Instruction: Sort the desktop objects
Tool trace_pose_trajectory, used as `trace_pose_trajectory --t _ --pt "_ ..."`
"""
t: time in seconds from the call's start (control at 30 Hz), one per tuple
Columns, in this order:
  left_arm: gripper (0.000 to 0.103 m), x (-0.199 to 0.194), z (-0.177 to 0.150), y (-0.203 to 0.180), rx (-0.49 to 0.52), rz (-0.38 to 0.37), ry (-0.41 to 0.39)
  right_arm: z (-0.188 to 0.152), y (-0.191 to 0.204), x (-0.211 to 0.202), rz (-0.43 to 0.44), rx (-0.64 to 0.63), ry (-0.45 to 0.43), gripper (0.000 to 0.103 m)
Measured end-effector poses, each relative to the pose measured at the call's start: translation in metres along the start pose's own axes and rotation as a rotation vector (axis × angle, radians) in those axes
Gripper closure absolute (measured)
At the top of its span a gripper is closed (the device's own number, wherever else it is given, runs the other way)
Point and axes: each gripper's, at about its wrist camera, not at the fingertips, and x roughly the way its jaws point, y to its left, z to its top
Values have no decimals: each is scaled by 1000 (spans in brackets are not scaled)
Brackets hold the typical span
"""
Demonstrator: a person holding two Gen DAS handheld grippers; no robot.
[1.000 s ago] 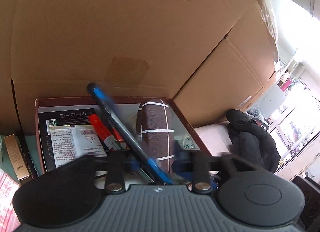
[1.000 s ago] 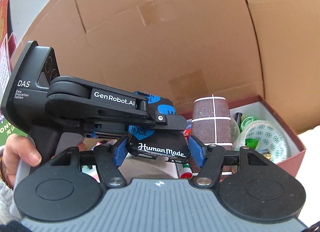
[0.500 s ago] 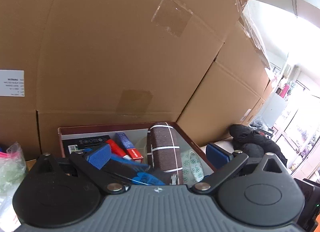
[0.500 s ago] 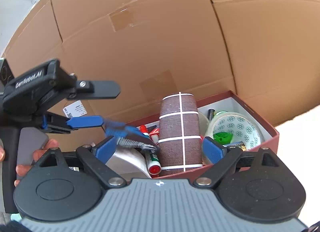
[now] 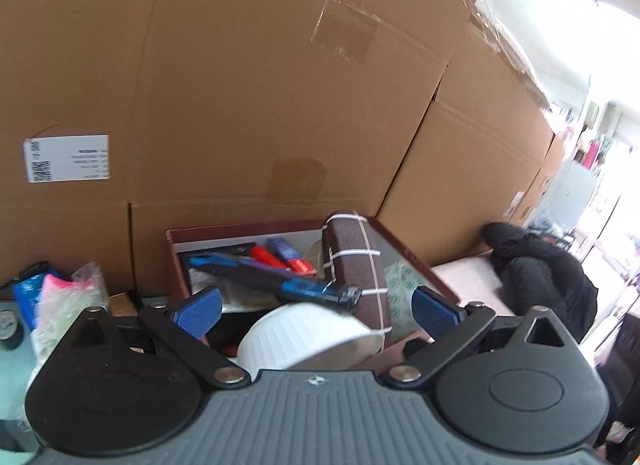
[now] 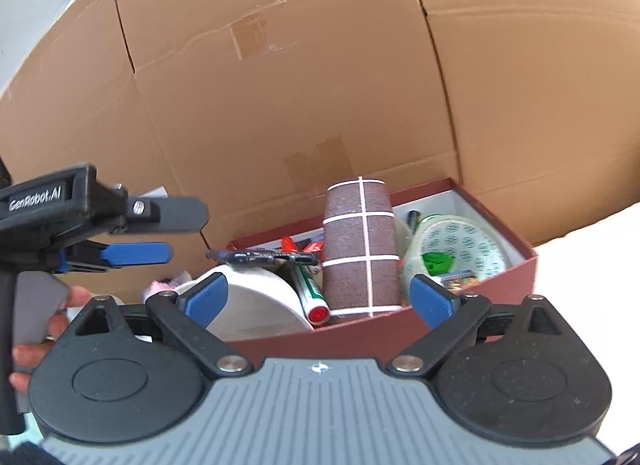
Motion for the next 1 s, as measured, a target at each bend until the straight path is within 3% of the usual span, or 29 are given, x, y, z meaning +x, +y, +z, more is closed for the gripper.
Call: trace_pose_trajectory --t 0.27,0.4,0.6,1.0 --pt "0 -31 -35 -26 126 165 -12 -8 23 -37 -189 -163 8 2" --pt "0 -43 -48 -35 150 194 -24 -19 36 -50 -258 -256 27 2" --pt "0 -52 -63 -44 170 259 -40 -35 43 -63 -285 -289 61 2" --pt "0 -58 -88 -53 166 286 -3 -53 40 -76 -324 -223 95 2"
